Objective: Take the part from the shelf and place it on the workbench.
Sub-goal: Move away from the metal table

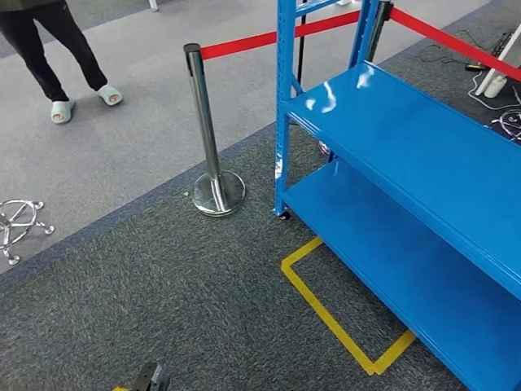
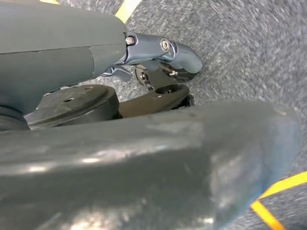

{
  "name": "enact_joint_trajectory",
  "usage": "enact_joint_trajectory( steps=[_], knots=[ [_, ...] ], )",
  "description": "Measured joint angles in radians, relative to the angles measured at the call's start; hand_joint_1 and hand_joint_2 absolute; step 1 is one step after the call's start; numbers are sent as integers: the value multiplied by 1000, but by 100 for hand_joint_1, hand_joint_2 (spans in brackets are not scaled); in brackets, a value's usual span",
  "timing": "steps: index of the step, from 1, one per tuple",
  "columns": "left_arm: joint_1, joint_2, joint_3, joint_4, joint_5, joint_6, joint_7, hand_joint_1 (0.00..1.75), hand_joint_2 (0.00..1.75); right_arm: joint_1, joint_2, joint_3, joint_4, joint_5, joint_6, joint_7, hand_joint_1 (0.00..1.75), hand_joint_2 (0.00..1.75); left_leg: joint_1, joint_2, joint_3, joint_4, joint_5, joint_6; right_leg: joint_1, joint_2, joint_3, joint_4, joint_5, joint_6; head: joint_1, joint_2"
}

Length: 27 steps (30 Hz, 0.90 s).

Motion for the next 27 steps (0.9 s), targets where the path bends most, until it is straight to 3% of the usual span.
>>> enact_joint_trajectory(
  steps=[2,3,4,5,7,8,10,11,12,13,14,16,17,18,19,20,21,24,26,27],
  knots=[
    [2,0,0,0,-2,3,3,0,0,-2,1,0,-1,0,0,0,0,0,1,-48,-58,120,-63,-5,-3,24,-3,-1,4,-7,-3,0],
    [4,0,0,0,-3,4,5,0,0,-3,1,0,-1,0,0,1,0,0,1,-58,-93,188,-90,-6,-3,38,-5,-1,5,-9,-4,0],
    [6,0,0,0,-3,5,7,0,0,-3,1,0,-1,0,0,1,0,0,1,-62,-118,233,-99,-5,-2,53,-6,-1,5,-10,-4,0],
    [6,0,0,0,-3,8,8,0,0,-2,1,0,-1,0,0,2,0,0,1,-65,-128,244,-88,-4,-2,68,-7,-1,7,-9,-4,0],
    [6,0,0,0,-3,18,9,0,0,-1,2,0,-2,0,1,6,0,0,3,-82,-97,161,-19,1,-4,99,-7,-1,9,-5,-4,0],
    [5,0,0,0,-4,24,10,0,0,-1,3,0,-2,0,1,7,0,0,5,-112,-68,94,17,4,-4,114,-8,0,11,-1,-4,0],
    [4,1,0,0,-4,32,11,0,0,-4,5,0,-3,0,3,10,0,0,12,-163,-25,-8,47,8,-3,140,-16,3,15,9,-4,0],
    [3,1,0,0,-4,34,11,0,0,-4,5,0,-3,0,4,10,0,0,12,-175,-18,-26,45,11,-3,153,-21,2,18,16,-4,0],
    [2,1,0,0,-4,35,12,0,0,-2,5,0,-3,0,4,11,0,0,12,-166,-15,-32,44,15,-5,166,-28,0,21,23,-4,0],
    [1,1,0,0,-5,35,12,0,44,2,5,0,-4,0,4,11,0,0,11,-153,-15,-33,47,22,-7,168,-32,-3,24,29,-4,0],
    [1,1,0,0,-6,35,13,0,87,5,5,0,-4,0,5,12,0,0,11,-139,-14,-35,49,29,-7,151,-38,4,19,34,-2,0],
    [1,0,0,0,-9,36,14,0,175,4,5,-1,-4,1,6,12,0,0,11,-107,-13,-40,53,41,-4,86,-72,75,-26,39,7,0],
    [3,0,-1,0,-12,39,16,0,175,0,6,-1,-4,2,7,12,0,0,8,-90,-13,-40,52,44,-2,52,-101,140,-62,42,11,0],
    [6,1,-1,0,-17,44,19,0,175,-3,6,-1,-4,2,8,12,0,0,5,-72,-13,-40,51,45,-2,35,-132,210,-95,44,13,0],
    [7,1,-2,0,-22,51,21,0,175,-4,6,0,-4,2,8,12,0,0,4,-53,-13,-39,50,46,-3,25,-153,261,-115,45,14,0],
    [7,2,-2,0,-26,58,23,0,175,-3,6,0,-4,1,9,13,0,0,3,-37,-12,-39,49,47,-3,20,-156,279,-116,46,14,0],
    [6,3,-3,0,-30,64,25,0,175,-1,7,-1,-4,1,8,14,0,0,2,-24,-10,-39,47,46,-3,15,-138,256,-99,46,14,0],
    [4,4,-4,0,-35,70,27,0,175,-2,7,-1,-4,-1,8,14,0,0,-1,10,2,-38,39,35,1,-36,-20,60,-26,38,14,0],
    [3,5,-4,0,-36,70,32,0,175,-5,7,-1,-4,-1,7,14,0,0,-7,28,8,-38,36,25,6,-52,11,3,-15,26,12,0],
    [1,5,-5,0,-36,70,34,0,175,-5,7,-1,-4,-1,7,15,0,0,-8,36,10,-39,36,21,7,-41,10,3,-13,20,11,0]
  ],
)
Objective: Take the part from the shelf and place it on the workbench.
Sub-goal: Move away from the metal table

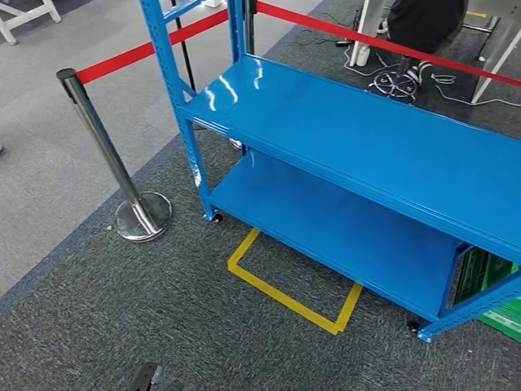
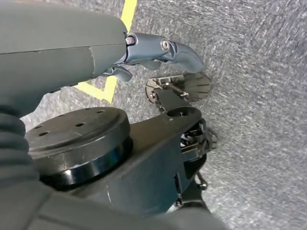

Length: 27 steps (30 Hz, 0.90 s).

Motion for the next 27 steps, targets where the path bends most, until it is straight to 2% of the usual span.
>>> enact_joint_trajectory(
  steps=[1,2,3,4,5,6,7,8,9,10,11,12,13,14,15,16,17,18,19,20,21,22,23,24,25,27],
  knots=[
    [-2,0,0,0,0,0,2,0,175,1,0,0,0,0,0,0,0,0,1,8,2,-1,-1,-5,0,11,-2,-1,2,-6,0,0],
    [-3,0,0,0,-1,0,4,0,175,3,0,-1,0,0,0,1,0,0,2,3,2,3,-7,-11,-2,22,-3,-2,4,-11,0,0],
    [-4,0,0,0,-1,0,5,0,175,3,0,-1,0,0,0,1,0,0,4,-15,-5,21,-23,-16,-5,33,-4,-4,6,-17,-1,0],
    [-4,0,0,0,-1,0,6,0,175,2,0,-1,0,0,0,1,0,0,5,-41,-22,63,-51,-21,-8,45,-5,-6,9,-23,-2,0],
    [-3,0,-1,0,-1,0,6,0,175,1,0,-1,0,0,0,1,0,0,7,-71,-50,125,-86,-24,-10,57,-7,-7,11,-26,-4,0],
    [-2,0,-1,0,-1,0,6,0,175,0,0,-1,0,0,0,1,0,0,7,-89,-85,197,-120,-26,-11,69,-10,-7,12,-29,-5,0],
    [0,0,-1,0,-1,0,6,0,175,0,0,-1,0,0,0,1,0,0,7,-98,-116,259,-143,-26,-11,84,-12,-7,13,-30,-6,0],
    [2,0,-1,0,-1,0,7,0,175,1,0,-1,0,0,0,1,0,0,7,-101,-134,292,-145,-26,-11,99,-13,-6,15,-30,-6,0],
    [3,0,0,0,-2,0,7,0,131,2,0,-1,0,0,0,1,0,0,8,-103,-134,284,-126,-24,-11,114,-14,-6,16,-28,-6,0],
    [3,0,-1,0,-3,0,8,0,87,3,0,-1,0,0,-1,1,0,0,9,-109,-114,239,-90,-23,-12,131,-14,-6,18,-25,-6,0],
    [3,0,-1,0,-4,1,7,0,44,3,0,-1,0,0,-1,1,0,0,12,-127,-83,170,-49,-22,-13,146,-14,-6,20,-21,-6,0],
    [2,0,-1,0,-6,2,7,0,0,1,0,-1,0,0,-1,1,0,0,16,-154,-50,98,-20,-21,-13,160,-16,-4,22,-17,-7,0],
    [2,0,-1,0,-8,4,6,0,0,0,0,-1,0,0,-2,1,0,0,19,-178,-27,47,-4,-19,-12,173,-21,-3,24,-11,-7,0],
    [1,0,-1,0,-9,8,6,0,0,-1,0,-1,0,0,-2,1,0,0,21,-195,-15,17,0,-16,-12,185,-26,-3,27,-4,-8,0],
    [0,1,-1,-1,-12,14,6,0,0,0,0,-1,0,0,-3,2,0,0,21,-198,-11,6,-3,-11,-13,197,-31,-5,31,3,-8,0],
    [0,1,-1,-1,-15,19,7,0,0,3,0,-1,0,0,-4,2,0,0,21,-187,-12,4,-2,-4,-15,209,-36,-10,35,10,-8,0],
    [-1,1,-2,-2,-18,24,8,0,0,7,0,-2,0,-1,-5,2,0,0,21,-175,-12,2,1,4,-16,205,-39,-10,36,16,-9,0],
    [-1,1,-2,-4,-19,28,9,0,0,9,0,-2,0,-1,-5,3,0,0,21,-161,-11,-1,4,12,-14,184,-48,4,25,20,-5,0],
    [-1,1,-3,-5,-20,29,9,0,0,8,0,-3,0,-1,-6,3,0,0,22,-146,-10,-3,6,19,-12,151,-65,40,2,24,-1,0],
    [0,1,-3,-5,-20,31,9,0,0,6,0,-3,0,-1,-5,3,0,0,19,-129,-10,-3,6,24,-11,112,-92,98,-32,25,3,0],
    [2,2,-3,-6,-21,33,9,0,0,2,0,-3,0,-1,-5,3,0,0,16,-112,-10,-3,5,27,-10,83,-124,170,-70,28,7,0],
    [4,2,-3,-6,-21,34,10,0,0,0,1,-4,0,-1,-5,3,0,0,14,-94,-10,-3,4,28,-11,69,-153,235,-99,29,7,0],
    [5,3,-3,-6,-22,35,11,0,0,0,1,-4,0,-1,-5,3,0,0,12,-78,-9,-3,3,29,-11,62,-168,275,-111,30,7,0],
    [4,4,-3,-6,-23,39,16,0,0,2,1,-4,0,-2,-5,5,0,0,11,-64,-7,-3,1,28,-11,59,-163,275,-103,30,7,0],
    [3,4,-3,-7,-25,48,28,0,0,3,1,-4,0,-3,-6,7,0,0,11,-51,-4,-3,-1,27,-11,52,-135,231,-78,29,8,0],
    [0,5,-3,-8,-29,71,67,0,0,2,1,-5,0,-3,-8,14,0,0,9,-28,5,-2,-8,19,-7,16,-49,88,-21,24,8,0]
  ],
)
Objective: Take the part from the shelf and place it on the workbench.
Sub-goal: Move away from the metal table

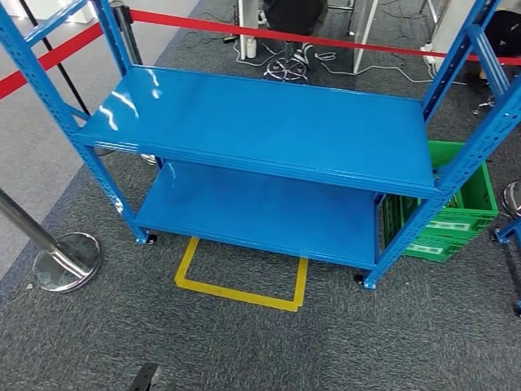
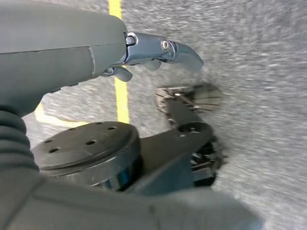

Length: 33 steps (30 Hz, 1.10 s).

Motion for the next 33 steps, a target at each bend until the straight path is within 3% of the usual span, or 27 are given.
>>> enact_joint_trajectory(
  steps=[1,3,5,7,9,11,12,13,15,16,17,18,20,21,22,24,29,33],
  knots=[
    [-1,1,0,-1,-2,9,18,0,0,-3,0,0,0,0,-1,3,0,0,-2,10,4,1,-4,-5,2,-16,32,-55,16,-6,-1,0],
    [-2,3,0,-4,-4,16,35,0,0,-6,0,0,0,0,-2,5,0,0,-7,28,9,1,-7,-15,8,-22,48,-89,20,-17,-1,0],
    [-5,4,0,-6,-7,13,37,0,87,-5,0,-1,0,0,-3,7,0,0,-4,38,13,-1,-10,-25,7,2,44,-92,24,-29,-2,0],
    [-7,4,-1,-7,-11,7,38,0,175,-4,1,-1,0,-3,-3,11,0,0,-2,0,-1,36,-41,-37,1,21,43,-96,28,-40,-4,0],
    [-6,5,-2,-7,-23,6,43,0,175,-9,1,-7,2,-37,4,28,0,0,0,-55,-58,154,-105,-44,-4,38,41,-98,31,-47,-9,0],
    [-2,8,-5,-7,-38,5,49,0,175,-16,2,-37,11,-132,34,44,0,0,2,-72,-124,276,-145,-46,-5,56,39,-98,32,-50,-12,0],
    [0,12,-9,-7,-48,-1,47,0,175,-19,3,-62,17,-192,54,43,0,44,2,-74,-139,293,-136,-47,-5,64,39,-98,32,-50,-12,0],
    [2,17,-15,-7,-60,-10,40,0,175,-22,5,-89,23,-242,69,35,0,87,3,-74,-133,269,-107,-47,-6,71,40,-98,32,-49,-12,0],
    [3,27,-32,-7,-84,-25,21,0,175,-28,11,-135,33,-287,84,18,0,175,8,-77,-80,141,-27,-50,-7,82,42,-97,32,-41,-13,0],
    [3,30,-41,-7,-91,-28,12,0,175,-31,13,-146,35,-276,86,15,0,175,11,-83,-54,78,-1,-49,-5,86,41,-94,31,-35,-15,0],
    [2,32,-47,-7,-90,-29,3,0,131,-32,14,-150,37,-248,87,16,0,175,13,-88,-36,34,13,-47,-4,89,38,-91,30,-31,-16,0],
    [3,32,-54,-7,-82,-25,-3,0,87,-30,14,-144,38,-203,88,22,0,175,15,-92,-29,12,16,-44,-1,90,34,-90,28,-35,-18,0],
    [8,35,-75,-7,-50,-14,-8,0,0,-22,14,-112,38,-115,89,37,0,175,13,-94,-28,5,17,-36,0,90,30,-91,27,-54,-16,0],
    [12,36,-92,-7,-30,-8,-8,0,0,-16,13,-91,38,-92,89,41,0,131,11,-94,-28,5,17,-33,0,89,30,-94,29,-62,-15,0],
    [16,38,-109,-7,-9,-4,-8,0,0,-12,12,-69,38,-89,88,42,0,87,9,-95,-29,5,17,-29,-1,88,32,-97,32,-60,-15,0],
    [22,43,-146,-7,33,0,-8,0,0,-5,10,-25,38,-109,84,41,0,0,7,-95,-29,5,19,-23,-3,88,38,-105,40,-45,-14,0],
    [36,59,-235,-7,137,2,-5,0,0,13,-2,83,38,-184,70,32,0,0,5,-94,-31,7,19,-18,-6,88,44,-114,44,-15,-15,0],
    [47,72,-308,-7,220,4,-4,0,0,28,-15,169,38,-250,59,23,0,0,5,-94,-31,7,19,-17,-5,88,43,-114,44,-10,-15,0]
  ],
)
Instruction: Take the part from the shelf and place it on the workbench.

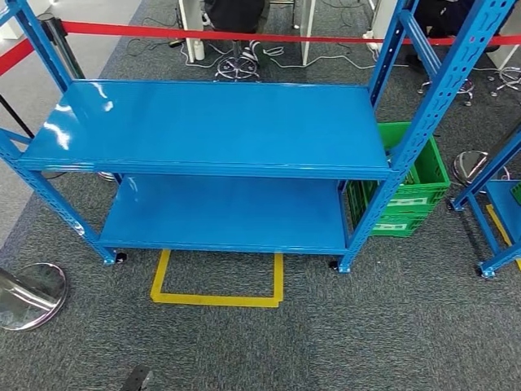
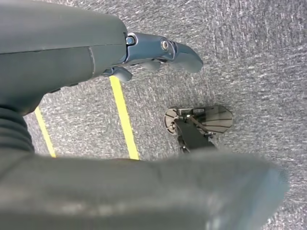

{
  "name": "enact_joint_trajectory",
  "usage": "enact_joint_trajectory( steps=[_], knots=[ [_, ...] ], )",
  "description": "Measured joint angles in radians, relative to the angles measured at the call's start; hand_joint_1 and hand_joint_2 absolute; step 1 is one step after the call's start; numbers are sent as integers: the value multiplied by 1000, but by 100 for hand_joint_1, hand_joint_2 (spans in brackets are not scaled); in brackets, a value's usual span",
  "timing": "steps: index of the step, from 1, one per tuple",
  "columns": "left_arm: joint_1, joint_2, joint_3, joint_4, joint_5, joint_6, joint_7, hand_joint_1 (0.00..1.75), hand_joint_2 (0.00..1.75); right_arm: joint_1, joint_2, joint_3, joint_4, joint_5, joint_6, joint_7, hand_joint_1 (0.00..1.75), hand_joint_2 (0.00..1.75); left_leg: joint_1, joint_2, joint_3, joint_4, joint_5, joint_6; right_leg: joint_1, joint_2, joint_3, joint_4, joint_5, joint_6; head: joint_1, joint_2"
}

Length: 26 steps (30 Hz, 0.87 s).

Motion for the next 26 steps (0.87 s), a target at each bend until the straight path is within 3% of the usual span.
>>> enact_joint_trajectory(
  steps=[26],
  knots=[
    [83,67,-472,-30,523,24,22,0,0,97,-96,551,-3,-413,-71,-55,0,0,3,0,0,-1,2,-3,3,0,-3,6,-1,-1,0,0]
  ],
)
